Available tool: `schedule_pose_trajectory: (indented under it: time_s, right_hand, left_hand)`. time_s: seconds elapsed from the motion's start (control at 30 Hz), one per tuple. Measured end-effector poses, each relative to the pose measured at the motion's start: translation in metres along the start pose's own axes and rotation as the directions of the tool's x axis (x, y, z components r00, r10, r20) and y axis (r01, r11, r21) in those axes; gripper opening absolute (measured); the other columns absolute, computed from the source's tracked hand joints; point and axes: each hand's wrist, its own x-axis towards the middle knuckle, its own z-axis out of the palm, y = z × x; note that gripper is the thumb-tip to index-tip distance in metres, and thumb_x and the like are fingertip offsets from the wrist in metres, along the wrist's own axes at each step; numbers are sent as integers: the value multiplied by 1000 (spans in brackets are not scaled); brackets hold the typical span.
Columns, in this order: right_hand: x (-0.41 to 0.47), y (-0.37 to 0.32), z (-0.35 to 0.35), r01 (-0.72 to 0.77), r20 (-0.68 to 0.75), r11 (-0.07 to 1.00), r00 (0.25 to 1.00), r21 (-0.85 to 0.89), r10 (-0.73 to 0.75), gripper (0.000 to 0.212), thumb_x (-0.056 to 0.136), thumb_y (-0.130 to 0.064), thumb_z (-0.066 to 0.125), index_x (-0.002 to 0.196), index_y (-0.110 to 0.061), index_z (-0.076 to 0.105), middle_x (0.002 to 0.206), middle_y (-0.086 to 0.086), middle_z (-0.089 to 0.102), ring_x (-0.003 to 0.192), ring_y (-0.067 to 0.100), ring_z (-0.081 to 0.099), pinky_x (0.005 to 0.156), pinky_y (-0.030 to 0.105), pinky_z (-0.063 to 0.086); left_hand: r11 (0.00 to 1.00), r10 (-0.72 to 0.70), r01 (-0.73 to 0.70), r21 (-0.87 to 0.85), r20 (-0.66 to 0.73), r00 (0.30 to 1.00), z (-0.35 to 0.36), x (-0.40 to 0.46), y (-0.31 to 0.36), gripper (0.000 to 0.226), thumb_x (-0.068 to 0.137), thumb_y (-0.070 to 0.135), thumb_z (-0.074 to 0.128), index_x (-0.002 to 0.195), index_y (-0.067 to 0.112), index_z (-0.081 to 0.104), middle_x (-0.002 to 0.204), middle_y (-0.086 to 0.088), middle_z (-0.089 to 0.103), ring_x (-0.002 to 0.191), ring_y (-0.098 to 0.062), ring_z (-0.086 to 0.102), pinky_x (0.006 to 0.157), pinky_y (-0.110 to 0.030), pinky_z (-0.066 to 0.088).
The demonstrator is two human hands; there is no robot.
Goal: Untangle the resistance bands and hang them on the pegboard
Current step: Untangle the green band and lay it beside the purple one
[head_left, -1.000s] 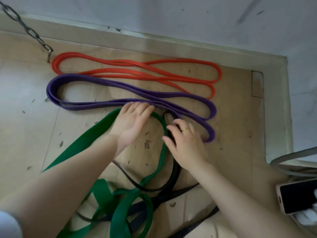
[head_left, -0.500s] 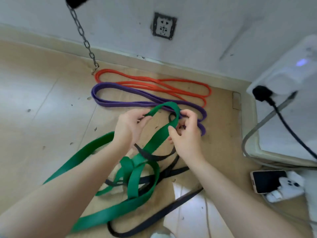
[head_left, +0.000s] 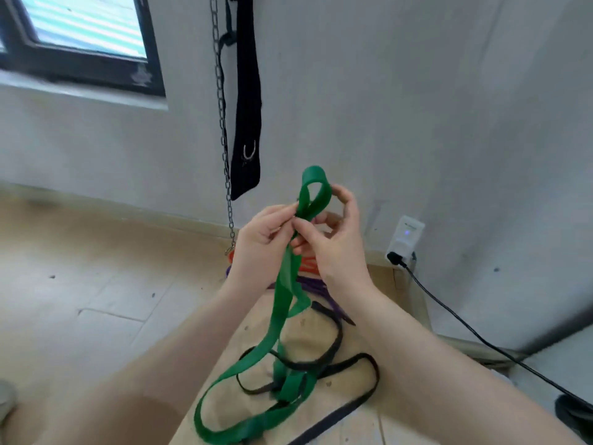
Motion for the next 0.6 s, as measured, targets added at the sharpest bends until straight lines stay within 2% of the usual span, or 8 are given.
schedule_pose_trajectory:
  time_s: [0.07,0.13,0.2,0.27,0.37,0.43,0.53,0.6]
  right_hand:
    - [-4,-30,7,50,-7,998,999,38,-50,51,84,1,63,108,-39,43,72,0,56,52,12,60,57,24,54]
    - [-11,-52,8,58,-38,996,998,72,-55,50,83,1,64,110,-37,45,69,-2,54,49,9,58,52,21,51]
    - [-20,-64,7,32,-47,998,998,61,-29,50,82,-2,67,114,-34,46,67,-4,53,52,6,56,51,19,48]
    - [-31,-67,5,18,-16,1000,1000,-15,-18,48,81,-6,70,115,-34,49,67,-4,53,59,5,57,57,17,48]
    - [-47,-64,6,34,33,987,999,-156,-29,44,80,-13,71,110,-38,51,68,-4,55,68,4,58,68,16,50]
    - [-55,-59,6,32,66,983,998,-181,-21,44,82,-12,69,117,-35,53,74,0,58,72,6,58,70,17,47]
    - [-64,-52,7,33,123,976,992,-215,-7,47,88,-10,61,125,-37,51,91,11,64,81,12,59,72,20,47]
    - [-68,-50,7,18,162,984,987,-180,12,48,91,-8,55,129,-37,50,92,9,63,74,9,60,65,21,48]
  left_hand:
    - [998,46,-44,-36,41,998,-4,-3,32,38,93,-4,44,115,25,54,99,9,64,83,11,62,70,-5,47]
    - [998,52,-46,-51,112,992,-8,-11,55,40,94,-1,44,112,34,53,95,19,67,87,11,62,74,-7,47]
    - [1000,21,-18,-21,176,984,-14,-20,64,43,92,4,50,109,43,54,98,21,69,96,4,63,86,-17,50]
    - [1000,-27,24,15,182,983,-19,-32,66,46,88,5,57,111,44,54,112,16,65,109,-3,60,99,-33,48]
    - [990,-125,133,-50,148,981,-23,-50,64,35,85,0,59,108,26,54,110,5,62,105,-11,62,95,-46,50]
    - [989,-141,145,-24,121,983,-24,-61,61,28,84,2,62,105,17,54,105,2,62,97,-12,62,91,-48,51]
    - [989,-125,116,97,98,987,-28,-70,55,26,82,8,65,103,21,57,101,5,64,93,-13,62,89,-45,52]
    - [986,-128,116,119,98,987,-31,-74,53,27,82,10,66,103,25,58,102,6,66,95,-15,63,90,-44,52]
